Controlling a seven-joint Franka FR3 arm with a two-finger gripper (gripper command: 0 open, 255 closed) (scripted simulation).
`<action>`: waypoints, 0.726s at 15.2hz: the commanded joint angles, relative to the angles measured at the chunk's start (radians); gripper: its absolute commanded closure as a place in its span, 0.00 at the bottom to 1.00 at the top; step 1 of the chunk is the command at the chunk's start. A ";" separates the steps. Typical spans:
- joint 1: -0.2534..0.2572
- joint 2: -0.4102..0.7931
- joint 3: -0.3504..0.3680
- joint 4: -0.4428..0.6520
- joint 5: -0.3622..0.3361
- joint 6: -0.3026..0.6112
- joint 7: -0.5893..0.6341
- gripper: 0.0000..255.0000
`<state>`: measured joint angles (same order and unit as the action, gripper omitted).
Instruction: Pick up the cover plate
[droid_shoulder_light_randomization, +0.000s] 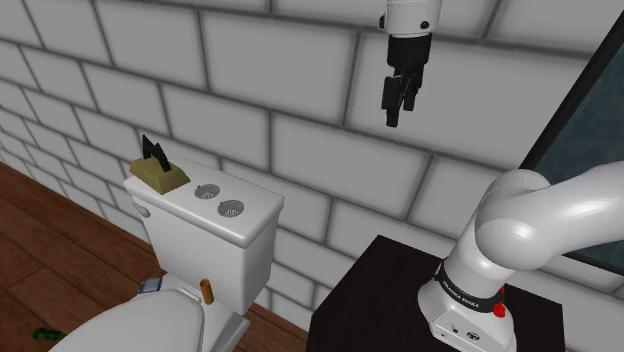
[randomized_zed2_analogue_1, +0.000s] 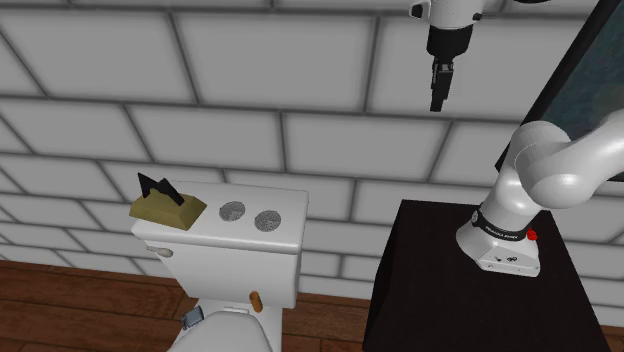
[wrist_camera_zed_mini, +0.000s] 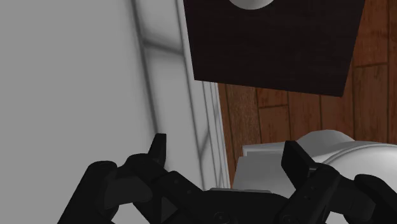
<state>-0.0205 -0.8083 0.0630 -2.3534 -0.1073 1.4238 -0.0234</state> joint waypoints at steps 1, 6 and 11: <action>0.000 0.000 0.000 0.000 0.000 0.000 0.000 0.00; 0.016 0.111 0.012 -0.048 0.028 0.172 0.016 0.00; 0.031 0.250 0.028 -0.062 0.051 0.339 0.029 0.00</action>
<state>0.0064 -0.5833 0.0864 -2.4155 -0.0618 1.7315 0.0017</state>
